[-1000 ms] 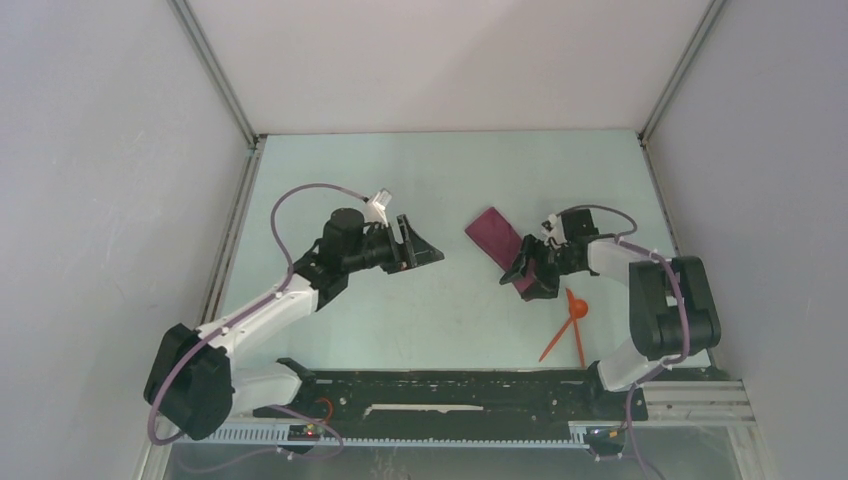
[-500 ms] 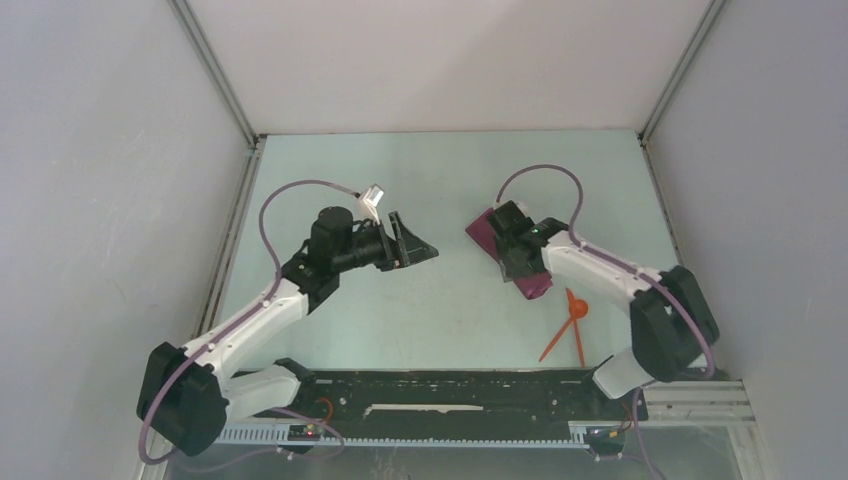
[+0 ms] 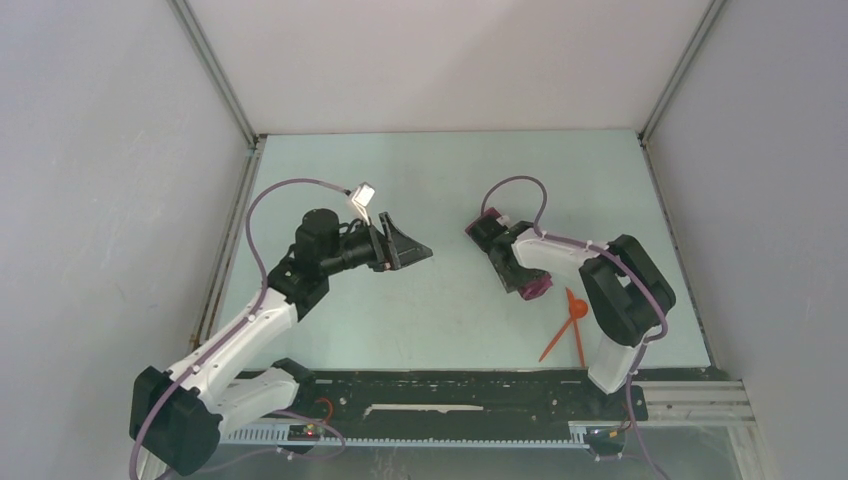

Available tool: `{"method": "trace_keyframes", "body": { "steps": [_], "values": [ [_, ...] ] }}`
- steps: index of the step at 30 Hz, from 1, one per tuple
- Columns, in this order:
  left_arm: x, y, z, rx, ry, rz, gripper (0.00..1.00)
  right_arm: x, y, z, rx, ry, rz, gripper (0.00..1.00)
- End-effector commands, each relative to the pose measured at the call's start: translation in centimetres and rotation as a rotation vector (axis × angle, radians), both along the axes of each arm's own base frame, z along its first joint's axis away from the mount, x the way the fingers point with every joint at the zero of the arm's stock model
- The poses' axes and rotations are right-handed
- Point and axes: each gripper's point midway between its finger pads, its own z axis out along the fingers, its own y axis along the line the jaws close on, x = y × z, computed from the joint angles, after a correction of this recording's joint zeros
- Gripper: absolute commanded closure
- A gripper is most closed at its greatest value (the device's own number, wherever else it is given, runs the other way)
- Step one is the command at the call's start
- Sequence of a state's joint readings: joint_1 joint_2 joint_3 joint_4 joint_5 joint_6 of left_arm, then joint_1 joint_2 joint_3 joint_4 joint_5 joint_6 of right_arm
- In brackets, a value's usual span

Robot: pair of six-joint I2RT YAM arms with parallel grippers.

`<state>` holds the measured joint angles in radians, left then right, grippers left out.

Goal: Fold the napkin into a case and place the utensils inside
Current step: Move the smaller rectangle folded napkin to the corner of the board.

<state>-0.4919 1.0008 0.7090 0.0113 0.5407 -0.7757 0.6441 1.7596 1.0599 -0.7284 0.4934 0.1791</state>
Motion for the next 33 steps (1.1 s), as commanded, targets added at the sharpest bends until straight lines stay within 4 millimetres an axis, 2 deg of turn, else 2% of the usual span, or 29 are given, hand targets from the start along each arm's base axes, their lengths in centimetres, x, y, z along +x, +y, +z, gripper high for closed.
{"method": "trace_keyframes", "body": {
  "steps": [1,3,6,10,15,17,19,26,33],
  "values": [
    [-0.8,0.2,1.5,-0.02,-0.064,-0.035,0.2,2.3,1.4,0.0,0.037,-0.086,-0.007,0.41],
    [-0.9,0.2,1.5,-0.023,-0.063,-0.034,0.21,3.0,2.0,-0.2,0.068,-0.102,-0.006,0.38],
    [-0.9,0.2,1.5,-0.023,-0.064,-0.033,0.2,3.7,1.1,-0.9,0.096,-0.089,-0.057,0.38],
    [-0.7,0.2,1.3,-0.023,-0.059,-0.031,0.2,5.1,-1.3,-1.2,0.044,-0.094,-0.068,0.4],
    [-0.6,-0.2,1.1,-0.03,-0.046,-0.046,0.2,8.5,-4.5,-0.9,0.019,-0.129,-0.082,0.42],
    [-0.6,-0.3,1.2,-0.032,-0.044,-0.056,0.2,9.8,-6.7,-0.8,-0.015,-0.124,-0.093,0.42],
    [-0.7,-0.5,1.2,-0.031,-0.04,-0.067,0.2,11.2,-8.0,-0.5,-0.028,-0.132,-0.08,0.42],
    [-0.9,-0.8,0.7,-0.015,-0.019,-0.103,0.2,14.4,-12.7,-0.5,-0.045,-0.135,-0.089,0.42],
    [-0.6,-1.0,0.6,-0.004,-0.008,-0.115,0.2,17.7,-16.0,-0.4,-0.048,-0.168,-0.105,0.41]
  ]
}}
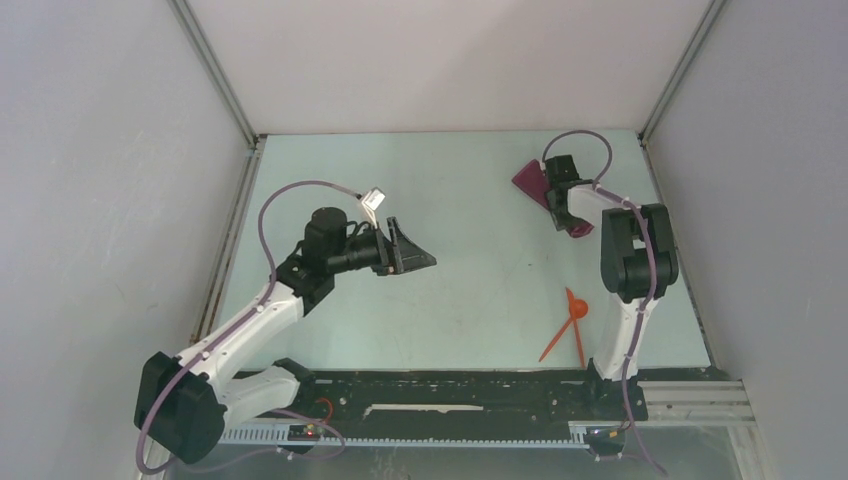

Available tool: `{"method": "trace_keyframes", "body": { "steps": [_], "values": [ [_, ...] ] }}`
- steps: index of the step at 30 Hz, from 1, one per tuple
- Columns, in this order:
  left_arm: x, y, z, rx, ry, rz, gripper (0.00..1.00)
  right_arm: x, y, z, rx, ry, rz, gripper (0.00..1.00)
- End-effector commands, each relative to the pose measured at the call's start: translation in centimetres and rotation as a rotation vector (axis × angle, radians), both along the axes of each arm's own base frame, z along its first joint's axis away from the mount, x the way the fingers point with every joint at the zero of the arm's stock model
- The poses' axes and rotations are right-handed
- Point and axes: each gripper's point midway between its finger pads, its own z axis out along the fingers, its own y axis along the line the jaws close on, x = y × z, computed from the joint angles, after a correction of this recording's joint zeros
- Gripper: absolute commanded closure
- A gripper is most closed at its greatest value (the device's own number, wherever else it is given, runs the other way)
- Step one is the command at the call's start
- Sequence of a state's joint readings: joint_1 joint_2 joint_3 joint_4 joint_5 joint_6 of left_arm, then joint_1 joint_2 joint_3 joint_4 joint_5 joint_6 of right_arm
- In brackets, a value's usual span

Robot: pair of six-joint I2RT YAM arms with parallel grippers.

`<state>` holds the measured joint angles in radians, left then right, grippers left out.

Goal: Fold the napkin into a case and place the utensils inside
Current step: Move the smaller rectangle folded napkin to the corner of the board, then pick up the knife from the corner of the board.

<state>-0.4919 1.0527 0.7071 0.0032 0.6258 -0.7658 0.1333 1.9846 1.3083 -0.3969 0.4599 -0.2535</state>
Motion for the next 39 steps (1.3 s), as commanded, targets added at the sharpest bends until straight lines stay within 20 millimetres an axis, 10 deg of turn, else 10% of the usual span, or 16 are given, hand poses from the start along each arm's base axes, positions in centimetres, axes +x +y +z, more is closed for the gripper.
{"method": "trace_keyframes", "body": {
  "steps": [1,5,9,15,21,25,31,39],
  "values": [
    [0.4,-0.4,2.0,-0.017,-0.064,-0.033,0.2,2.1,-2.2,-0.9,-0.032,0.006,0.026,0.41],
    [0.8,-0.5,1.8,-0.009,-0.059,-0.036,0.21,3.4,-3.6,0.5,-0.032,-0.032,0.006,0.38],
    [1.1,-0.6,1.5,0.0,-0.054,-0.031,0.2,4.0,-2.2,6.3,-0.086,-0.137,0.003,0.3],
    [0.6,-0.3,1.6,-0.002,-0.075,-0.03,0.2,-4.7,-0.1,16.5,-0.01,-0.176,-0.266,0.04],
    [-1.2,0.6,2.0,-0.012,-0.095,-0.035,0.18,-19.2,11.8,12.9,0.54,0.091,-0.254,0.06],
    [-2.1,1.0,3.1,-0.028,-0.136,-0.039,0.18,-26.0,13.3,10.0,0.706,0.207,-0.384,0.18],
    [-3.3,1.2,3.2,-0.042,-0.149,-0.058,0.18,-29.4,9.1,6.3,0.513,0.255,-0.557,0.32],
    [-4.4,1.0,3.2,-0.04,-0.166,-0.088,0.18,-29.1,7.2,4.1,0.349,0.297,-0.603,0.54]
  ]
}}
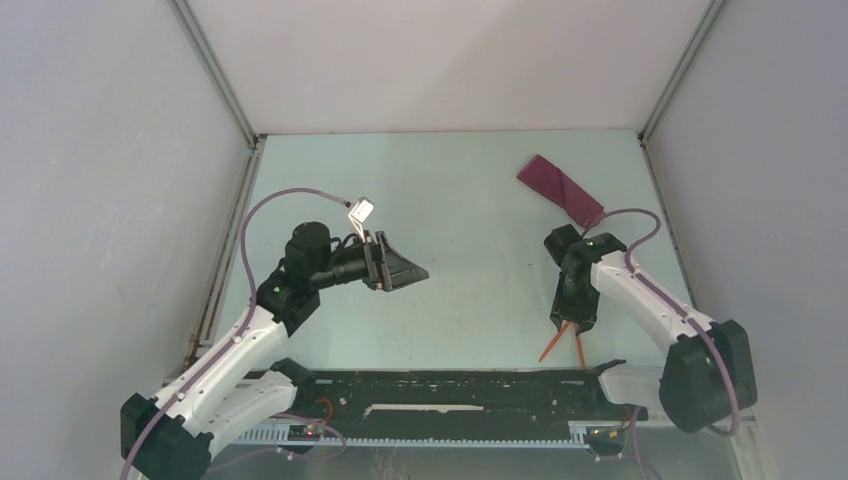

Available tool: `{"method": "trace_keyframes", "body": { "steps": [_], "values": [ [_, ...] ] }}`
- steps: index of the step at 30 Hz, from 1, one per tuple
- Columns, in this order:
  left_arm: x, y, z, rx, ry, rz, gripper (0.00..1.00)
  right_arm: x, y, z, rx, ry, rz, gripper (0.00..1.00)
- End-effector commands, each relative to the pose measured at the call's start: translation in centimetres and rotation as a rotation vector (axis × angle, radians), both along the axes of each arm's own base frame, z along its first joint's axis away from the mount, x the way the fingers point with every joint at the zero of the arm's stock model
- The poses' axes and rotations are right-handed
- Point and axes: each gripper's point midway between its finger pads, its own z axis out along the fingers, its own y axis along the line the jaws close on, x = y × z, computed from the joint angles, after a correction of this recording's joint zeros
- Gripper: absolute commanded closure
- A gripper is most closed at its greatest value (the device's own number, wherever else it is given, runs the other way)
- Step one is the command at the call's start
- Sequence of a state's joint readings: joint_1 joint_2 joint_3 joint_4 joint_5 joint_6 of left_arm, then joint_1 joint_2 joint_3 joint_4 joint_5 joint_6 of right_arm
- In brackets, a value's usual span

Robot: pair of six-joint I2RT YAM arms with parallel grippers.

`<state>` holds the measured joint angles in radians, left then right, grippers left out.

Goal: Fold the napkin into a case and place the utensils inside
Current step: Pick up the knife from the corner of the board.

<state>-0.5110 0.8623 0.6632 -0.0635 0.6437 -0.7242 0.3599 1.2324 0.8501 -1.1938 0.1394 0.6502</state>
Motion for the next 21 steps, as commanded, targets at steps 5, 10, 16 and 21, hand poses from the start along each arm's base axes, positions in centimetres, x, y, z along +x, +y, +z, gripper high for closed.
{"method": "trace_keyframes", "body": {
  "steps": [5,10,16,21],
  "values": [
    [-1.3,-0.4,1.4,0.012,-0.085,-0.064,0.18,0.7,-2.2,-1.9,-0.207,0.134,-0.042,0.54],
    [-1.8,-0.7,1.3,0.038,-0.091,-0.088,0.18,0.8,-3.3,-3.0,-0.221,0.209,-0.083,0.62],
    [-2.0,-0.9,1.2,0.055,-0.095,-0.101,0.18,1.0,-3.7,-4.0,-0.2,0.278,-0.087,0.61],
    [-1.8,-1.0,1.5,0.059,-0.098,-0.105,0.18,1.8,-3.0,-5.0,-0.148,0.297,-0.072,0.59]
  ]
}}
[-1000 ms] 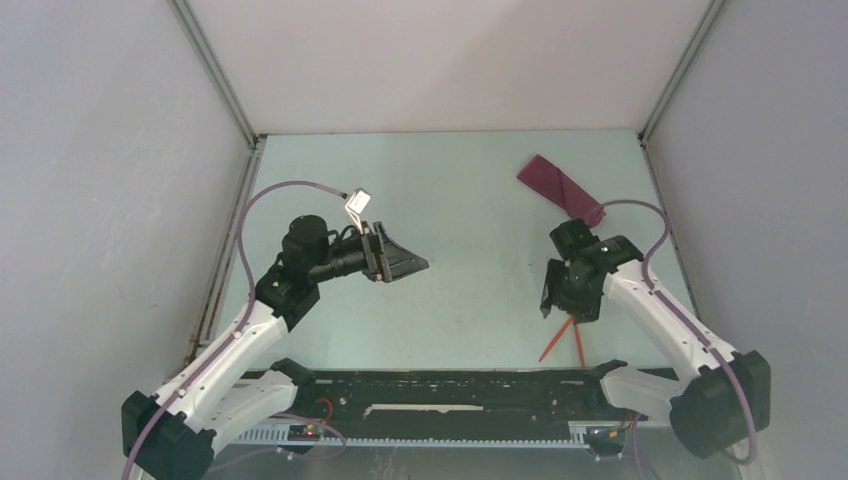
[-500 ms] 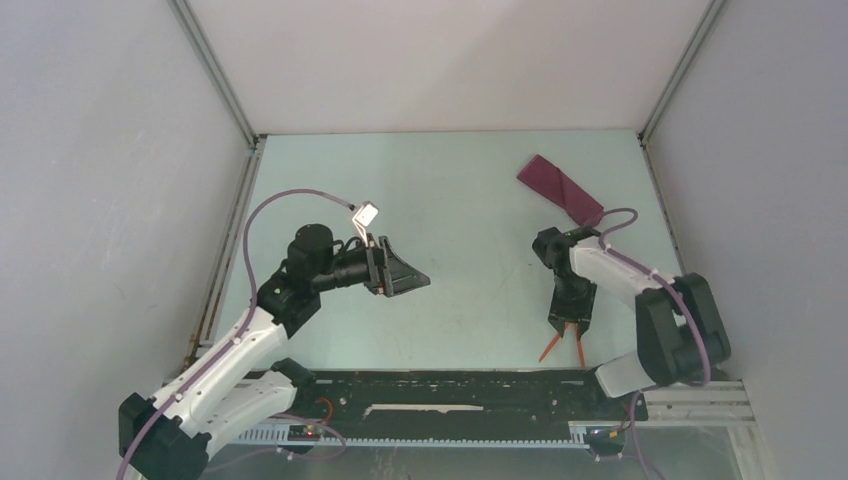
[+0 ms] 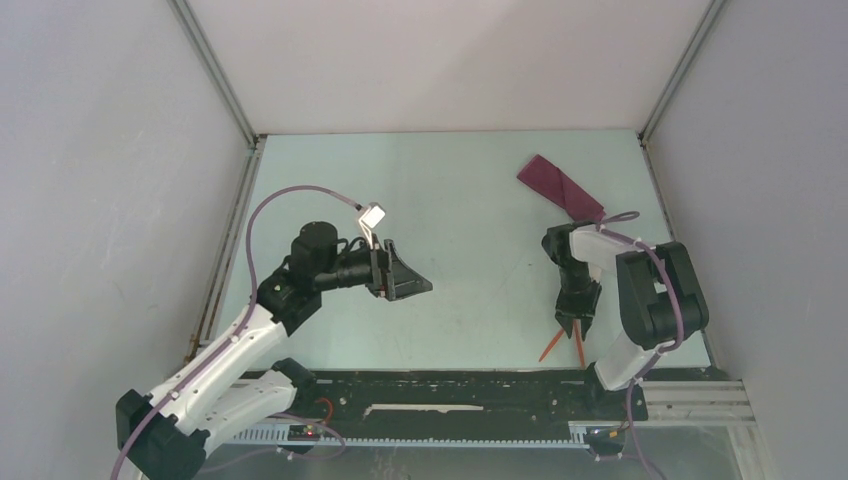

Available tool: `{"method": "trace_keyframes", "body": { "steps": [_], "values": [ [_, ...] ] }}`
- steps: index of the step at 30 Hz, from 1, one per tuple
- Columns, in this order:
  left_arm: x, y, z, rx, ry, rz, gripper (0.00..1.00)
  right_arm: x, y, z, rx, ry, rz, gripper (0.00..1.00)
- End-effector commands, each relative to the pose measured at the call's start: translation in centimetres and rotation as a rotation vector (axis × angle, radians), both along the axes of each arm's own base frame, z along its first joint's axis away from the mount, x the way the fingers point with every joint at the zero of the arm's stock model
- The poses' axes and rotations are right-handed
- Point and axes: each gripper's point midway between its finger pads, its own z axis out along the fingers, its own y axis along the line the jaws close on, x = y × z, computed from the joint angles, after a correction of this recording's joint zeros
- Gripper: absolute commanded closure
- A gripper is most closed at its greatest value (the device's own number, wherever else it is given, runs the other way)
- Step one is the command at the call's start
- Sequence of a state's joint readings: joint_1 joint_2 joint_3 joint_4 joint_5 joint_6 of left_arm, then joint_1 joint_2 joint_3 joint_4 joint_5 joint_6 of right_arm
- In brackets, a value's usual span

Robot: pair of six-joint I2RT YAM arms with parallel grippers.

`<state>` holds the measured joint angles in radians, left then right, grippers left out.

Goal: Fold the napkin into a case and place the utensils inside
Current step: Pick up the knife from the corner of the board.

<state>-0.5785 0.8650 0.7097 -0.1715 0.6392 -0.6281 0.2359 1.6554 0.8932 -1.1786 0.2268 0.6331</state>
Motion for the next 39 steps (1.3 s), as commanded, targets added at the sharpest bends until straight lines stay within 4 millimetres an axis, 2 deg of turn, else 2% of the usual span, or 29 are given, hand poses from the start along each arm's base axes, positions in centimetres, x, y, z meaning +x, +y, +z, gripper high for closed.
{"method": "trace_keyframes", "body": {
  "steps": [1,14,17,21,25,29,35,39],
  "values": [
    [0.1,-0.3,1.8,-0.011,-0.061,-0.021,0.18,1.8,0.6,-0.6,0.052,-0.024,0.02,0.58],
    [1.0,-0.3,1.2,-0.004,-0.031,0.0,0.18,3.3,0.3,-2.1,0.093,-0.001,0.027,0.54],
    [1.2,-0.3,1.2,-0.007,-0.023,0.007,0.18,3.6,0.3,-2.4,0.096,-0.005,0.037,0.62],
    [1.7,0.1,1.0,-0.007,-0.011,0.03,0.18,4.0,0.6,-2.3,0.11,-0.022,0.064,0.83],
    [2.4,0.4,0.9,-0.012,-0.001,0.056,0.17,4.5,0.5,-1.9,0.077,-0.032,0.118,0.89],
    [3.2,0.8,0.7,-0.023,0.023,0.092,0.16,5.5,1.4,-1.3,0.084,-0.068,0.163,0.98],
    [4.8,1.9,0.1,-0.052,0.091,0.166,0.13,6.8,2.6,0.9,0.098,-0.151,0.25,1.0],
    [6.6,3.0,-1.7,-0.092,0.211,0.24,0.1,8.7,5.4,2.8,0.179,-0.251,0.453,1.0]
  ]
}}
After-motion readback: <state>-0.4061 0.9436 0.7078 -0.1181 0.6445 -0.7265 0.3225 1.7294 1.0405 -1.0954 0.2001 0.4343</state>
